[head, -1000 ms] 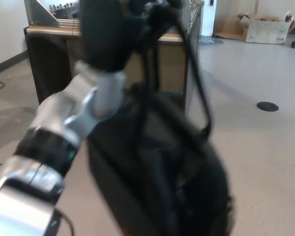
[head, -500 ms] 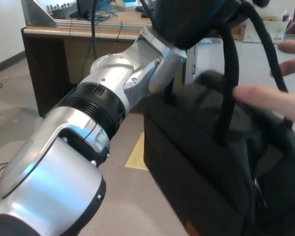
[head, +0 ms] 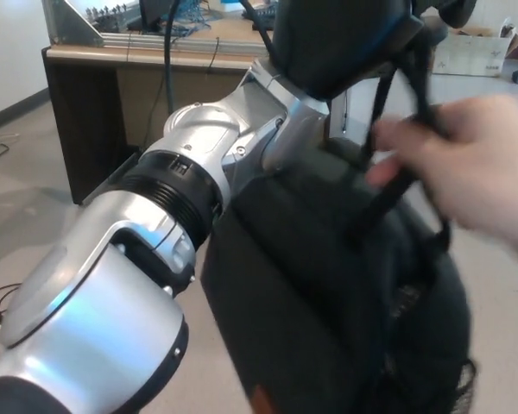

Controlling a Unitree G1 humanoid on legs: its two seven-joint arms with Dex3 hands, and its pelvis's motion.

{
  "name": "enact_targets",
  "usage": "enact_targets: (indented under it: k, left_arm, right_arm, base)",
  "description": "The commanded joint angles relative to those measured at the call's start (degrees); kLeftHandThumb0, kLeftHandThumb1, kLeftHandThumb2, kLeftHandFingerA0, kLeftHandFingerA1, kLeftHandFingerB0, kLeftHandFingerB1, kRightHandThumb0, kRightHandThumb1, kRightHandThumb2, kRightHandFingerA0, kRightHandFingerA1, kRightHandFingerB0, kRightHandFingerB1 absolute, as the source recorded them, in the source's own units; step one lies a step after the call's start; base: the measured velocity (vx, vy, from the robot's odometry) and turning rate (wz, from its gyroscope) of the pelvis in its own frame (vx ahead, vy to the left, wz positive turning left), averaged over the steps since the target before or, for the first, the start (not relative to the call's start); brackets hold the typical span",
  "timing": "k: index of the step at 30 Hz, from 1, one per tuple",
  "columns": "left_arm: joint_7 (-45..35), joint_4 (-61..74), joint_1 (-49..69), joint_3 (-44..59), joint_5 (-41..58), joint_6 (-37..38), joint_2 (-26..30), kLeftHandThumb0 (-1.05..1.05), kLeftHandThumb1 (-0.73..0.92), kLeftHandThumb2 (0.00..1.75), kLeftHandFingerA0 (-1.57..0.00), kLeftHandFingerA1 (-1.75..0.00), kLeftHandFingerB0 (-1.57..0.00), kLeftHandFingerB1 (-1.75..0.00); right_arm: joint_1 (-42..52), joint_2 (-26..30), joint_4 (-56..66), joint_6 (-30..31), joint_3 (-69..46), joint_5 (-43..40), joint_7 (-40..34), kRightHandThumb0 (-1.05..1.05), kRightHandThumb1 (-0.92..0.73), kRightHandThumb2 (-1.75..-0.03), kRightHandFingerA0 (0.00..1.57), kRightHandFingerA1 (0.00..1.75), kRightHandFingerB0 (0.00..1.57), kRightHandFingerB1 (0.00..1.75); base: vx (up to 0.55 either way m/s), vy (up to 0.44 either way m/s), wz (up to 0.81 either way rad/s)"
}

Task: A person hands over a black lunchbag to the robot and the robot uses its left hand to grab the strips of the lunchbag, the gives it back to the person.

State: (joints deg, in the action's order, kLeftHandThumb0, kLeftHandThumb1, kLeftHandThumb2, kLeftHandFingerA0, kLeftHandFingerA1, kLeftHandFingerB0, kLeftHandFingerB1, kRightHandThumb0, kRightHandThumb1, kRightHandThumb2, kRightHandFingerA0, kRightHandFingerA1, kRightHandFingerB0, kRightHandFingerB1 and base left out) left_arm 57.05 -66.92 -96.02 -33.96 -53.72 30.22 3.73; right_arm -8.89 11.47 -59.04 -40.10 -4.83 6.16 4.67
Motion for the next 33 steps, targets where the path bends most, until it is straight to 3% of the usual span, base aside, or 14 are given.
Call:
enact_targets:
  k: [1,3,4,5,6,7,8,16,25,29,33]
  left_arm:
    - [0.7,1.4,1.1,-0.9,-0.3,0.2,0.4,-0.44,0.50,0.63,-0.83,-1.52,-0.78,-1.28]
    - [0.4,2.0,1.7,-1.0,-0.1,0.2,0.8,-0.33,0.55,0.58,-0.78,-1.60,-0.77,-1.25]
    - [-0.7,2.3,2.1,-0.5,0.6,0.2,0.7,-0.42,0.46,0.84,-0.87,-1.16,-0.79,-0.86]
    - [-2.0,2.5,2.6,0.0,1.5,0.3,0.6,-0.42,0.46,0.84,-0.87,-1.16,-0.79,-0.86]
    - [-6.5,2.8,3.4,1.4,3.9,1.4,0.6,-0.48,0.55,0.57,-0.63,-0.94,-0.62,-0.56]
    - [-18.1,4.5,4.8,3.4,8.0,0.1,1.0,-0.84,0.48,0.88,0.00,0.00,0.00,-0.02]
    - [-23.9,5.9,5.7,4.3,9.8,-0.5,1.6,-0.89,0.60,0.59,0.00,0.00,0.00,0.00]
    - [-32.6,17.3,10.7,6.1,12.4,-0.1,6.3,-0.98,0.66,0.61,0.00,0.00,0.00,0.00]
    - [-43.2,42.5,22.9,12.0,23.1,-2.1,12.4,-0.98,0.65,0.59,0.00,0.00,0.00,0.00]
    - [-47.0,56.6,35.1,16.7,27.9,-5.3,18.8,-0.98,0.62,0.60,0.00,0.00,0.00,0.00]
    - [-45.5,65.6,52.1,22.4,29.2,-5.6,24.2,-0.95,0.60,0.58,0.00,0.00,0.00,0.00]
  right_arm:
    - [-0.1,0.5,0.3,1.1,-0.2,-1.0,-0.1,-0.67,-0.76,-0.63,0.57,0.45,0.55,0.44]
    - [-0.1,0.4,0.3,1.3,-0.3,-1.1,0.0,-0.66,-0.76,-0.63,0.57,0.46,0.56,0.44]
    - [0.0,0.5,0.4,1.1,-0.2,-1.0,-0.1,-0.66,-0.76,-0.63,0.58,0.46,0.56,0.45]
    - [0.2,0.5,0.5,1.0,-0.1,-0.9,-0.2,-0.66,-0.76,-0.63,0.58,0.46,0.56,0.45]
    - [0.2,0.6,0.5,1.4,-0.1,-0.8,-0.3,-0.66,-0.76,-0.63,0.58,0.45,0.56,0.45]
    - [0.1,0.6,0.3,1.2,0.0,-0.6,-0.3,-0.66,-0.76,-0.63,0.58,0.46,0.57,0.45]
    - [0.1,0.7,0.2,1.2,0.0,-0.6,-0.3,-0.66,-0.76,-0.63,0.59,0.46,0.57,0.45]
    - [-0.1,0.8,0.0,1.1,0.1,-0.3,-0.4,-0.67,-0.76,-0.63,0.63,0.47,0.61,0.46]
    - [0.4,0.4,0.4,0.7,-0.2,-1.0,0.2,-0.69,-0.75,-0.63,0.64,0.48,0.65,0.49]
    - [0.6,0.7,0.2,0.3,-0.1,-0.7,-0.1,-0.67,-0.75,-0.63,0.65,0.48,0.67,0.50]
    - [1.6,0.9,0.4,0.3,-0.4,-1.2,0.4,-0.69,-0.76,-0.63,0.63,0.48,0.62,0.49]
  base:
    - [0.00,0.000,0.00]
    - [0.00,0.000,0.00]
    - [0.00,0.000,0.00]
    - [0.00,0.000,0.00]
    - [0.00,0.000,0.00]
    - [0.00,0.000,0.00]
    - [0.00,0.000,0.00]
    - [0.00,0.000,0.00]
    - [0.00,0.000,0.00]
    - [0.00,0.000,0.00]
    - [0.00,0.000,0.00]
